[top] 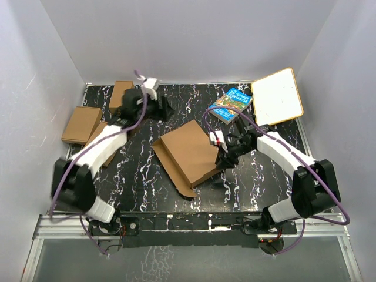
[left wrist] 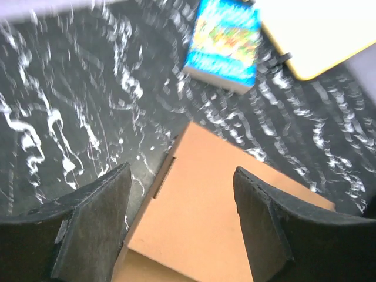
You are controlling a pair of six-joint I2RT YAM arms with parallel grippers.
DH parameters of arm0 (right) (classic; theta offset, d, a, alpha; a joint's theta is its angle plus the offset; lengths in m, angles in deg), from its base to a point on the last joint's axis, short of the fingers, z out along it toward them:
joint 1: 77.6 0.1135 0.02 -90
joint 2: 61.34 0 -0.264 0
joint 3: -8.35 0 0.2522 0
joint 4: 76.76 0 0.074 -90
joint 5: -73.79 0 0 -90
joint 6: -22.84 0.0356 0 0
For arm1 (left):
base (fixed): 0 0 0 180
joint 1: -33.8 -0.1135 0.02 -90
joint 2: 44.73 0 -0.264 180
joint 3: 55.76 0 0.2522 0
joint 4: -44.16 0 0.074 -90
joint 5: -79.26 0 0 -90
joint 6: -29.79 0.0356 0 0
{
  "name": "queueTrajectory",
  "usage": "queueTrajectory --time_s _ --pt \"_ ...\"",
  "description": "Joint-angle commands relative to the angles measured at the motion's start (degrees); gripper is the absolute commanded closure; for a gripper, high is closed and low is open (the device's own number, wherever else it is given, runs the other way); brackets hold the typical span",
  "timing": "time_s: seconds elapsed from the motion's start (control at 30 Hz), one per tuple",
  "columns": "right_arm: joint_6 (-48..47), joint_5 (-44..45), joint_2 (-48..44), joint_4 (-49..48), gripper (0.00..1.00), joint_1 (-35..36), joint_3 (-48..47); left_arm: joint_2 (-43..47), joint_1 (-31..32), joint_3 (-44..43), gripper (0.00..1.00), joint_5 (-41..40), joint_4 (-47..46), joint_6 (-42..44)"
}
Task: Fold the paper box
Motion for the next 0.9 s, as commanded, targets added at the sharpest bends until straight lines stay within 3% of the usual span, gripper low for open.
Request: queueTrajectory --time_s 0.0,0.13,0.2,0.4,0.57,0.73,0.87 --pt "7.49 -4.39 -0.62 -7.46 0.68 -0.96 -5.53 18.57 -0.25 15.83 0.32 7.93 -15.72 1.85" --pt "10.38 -5.21 1.96 -9.52 0.68 -2.37 -8.57 31.57 3.37 34.60 0.33 16.50 -30.38 -2.61" --pt "12.58 -9.64 3.61 -11.34 0.66 -2.39 -9.87 37.99 8.32 41.57 0.34 15.14 -34.35 -0.84" --pt "9.52 -11.47 4.08 -14.51 0.57 -2.37 -8.63 50.72 24.66 54.57 0.35 7.36 -37.29 9.23" --pt "14.77 -12.83 2.90 -20.32 0.54 -3.08 -3.99 52.56 37.99 56.65 0.36 -2.45 -29.45 18.34" --pt "13.48 -14.53 0.95 -22.51 0.50 -5.62 -0.40 48.16 52.45 57.08 0.35 -16.87 -24.22 28.18" --pt "6.15 -14.85 -0.23 -21.03 0.50 -5.82 2.08 42.79 55.57 57.78 0.34 -20.60 -27.50 31.71"
